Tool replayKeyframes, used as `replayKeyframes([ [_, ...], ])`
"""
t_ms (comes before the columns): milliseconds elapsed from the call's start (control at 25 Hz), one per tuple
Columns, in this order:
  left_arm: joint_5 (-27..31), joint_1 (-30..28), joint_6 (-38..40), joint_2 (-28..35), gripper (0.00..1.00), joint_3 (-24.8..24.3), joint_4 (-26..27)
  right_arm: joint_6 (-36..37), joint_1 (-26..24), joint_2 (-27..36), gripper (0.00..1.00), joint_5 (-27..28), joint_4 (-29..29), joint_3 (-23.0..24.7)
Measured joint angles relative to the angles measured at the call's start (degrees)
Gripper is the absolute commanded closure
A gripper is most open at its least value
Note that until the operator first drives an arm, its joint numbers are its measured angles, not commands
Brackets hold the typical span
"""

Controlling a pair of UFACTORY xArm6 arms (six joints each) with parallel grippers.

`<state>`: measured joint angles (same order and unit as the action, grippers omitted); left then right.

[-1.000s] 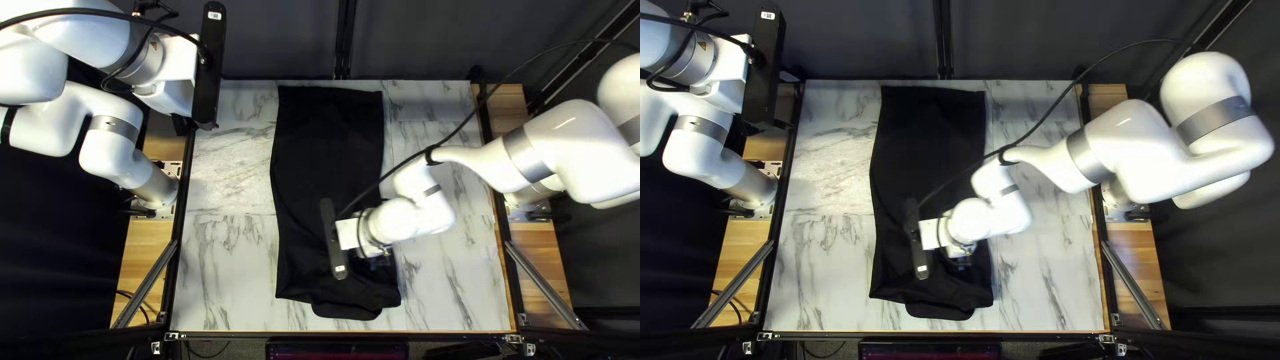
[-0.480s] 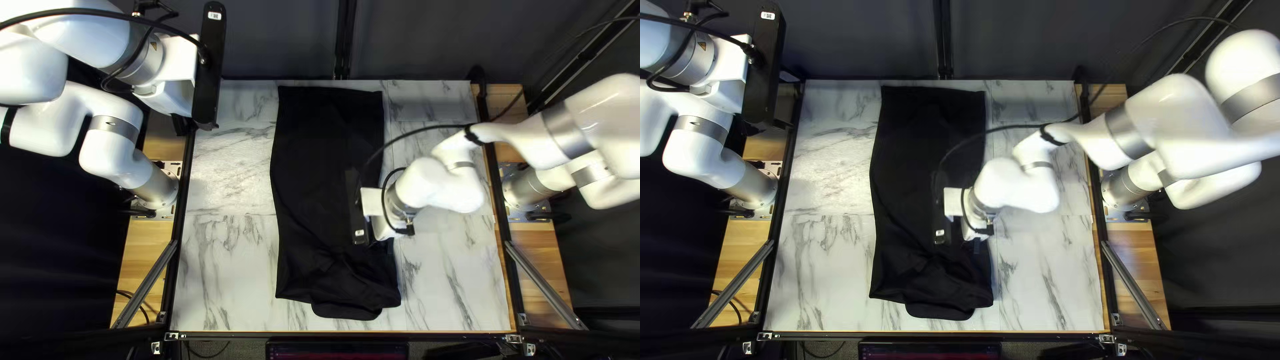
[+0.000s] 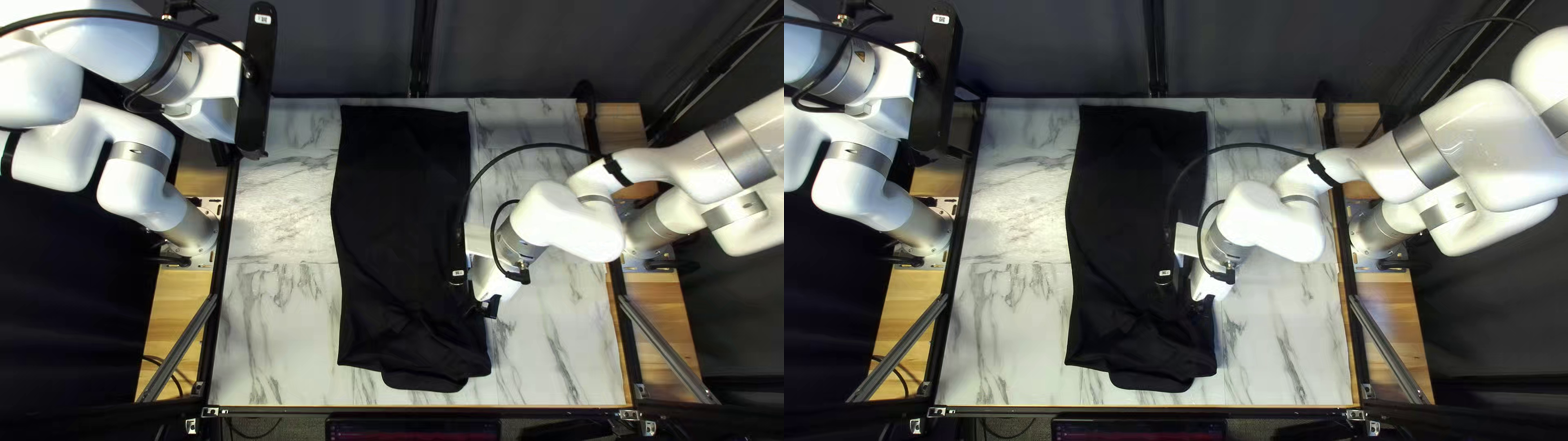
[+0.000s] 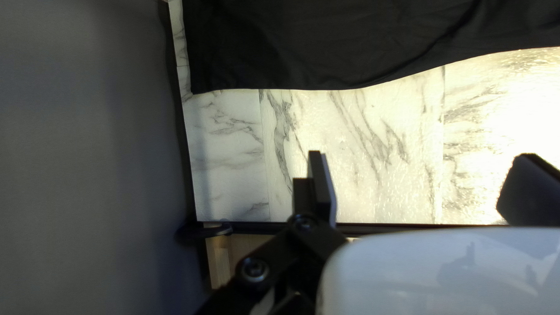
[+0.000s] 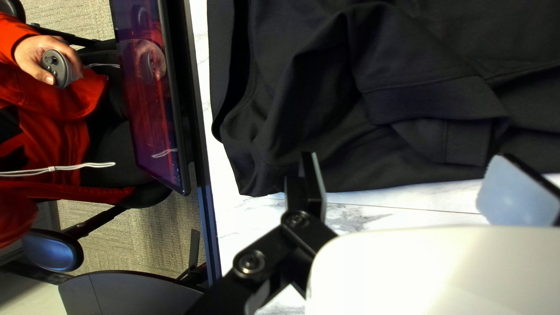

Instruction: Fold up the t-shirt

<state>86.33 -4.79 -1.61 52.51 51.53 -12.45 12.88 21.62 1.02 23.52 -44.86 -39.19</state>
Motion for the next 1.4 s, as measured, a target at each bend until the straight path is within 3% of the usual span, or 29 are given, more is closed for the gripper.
replayKeyframes([
  [240, 0.0, 0.0, 0.0, 0.0, 0.0, 0.0, 0.0, 13.15, 1.65, -3.97, 0.0, -2.99, -15.06, -0.99],
  [560, 0.0, 0.0, 0.0, 0.0, 0.0, 0.0, 0.0, 25.07, -0.07, -6.49, 0.0, -2.61, -26.81, -0.61],
  [960, 0.0, 0.0, 0.0, 0.0, 0.0, 0.0, 0.0, 23.31, -1.77, -8.89, 0.0, -0.78, -24.79, -2.62],
  [1240, 0.0, 0.0, 0.0, 0.0, 0.0, 0.0, 0.0, 17.49, -0.59, -5.26, 0.0, -2.14, -20.4, 0.43],
  [1400, 0.0, 0.0, 0.0, 0.0, 0.0, 0.0, 0.0, 18.24, -1.26, -5.31, 0.0, -2.12, -20.91, 0.98],
])
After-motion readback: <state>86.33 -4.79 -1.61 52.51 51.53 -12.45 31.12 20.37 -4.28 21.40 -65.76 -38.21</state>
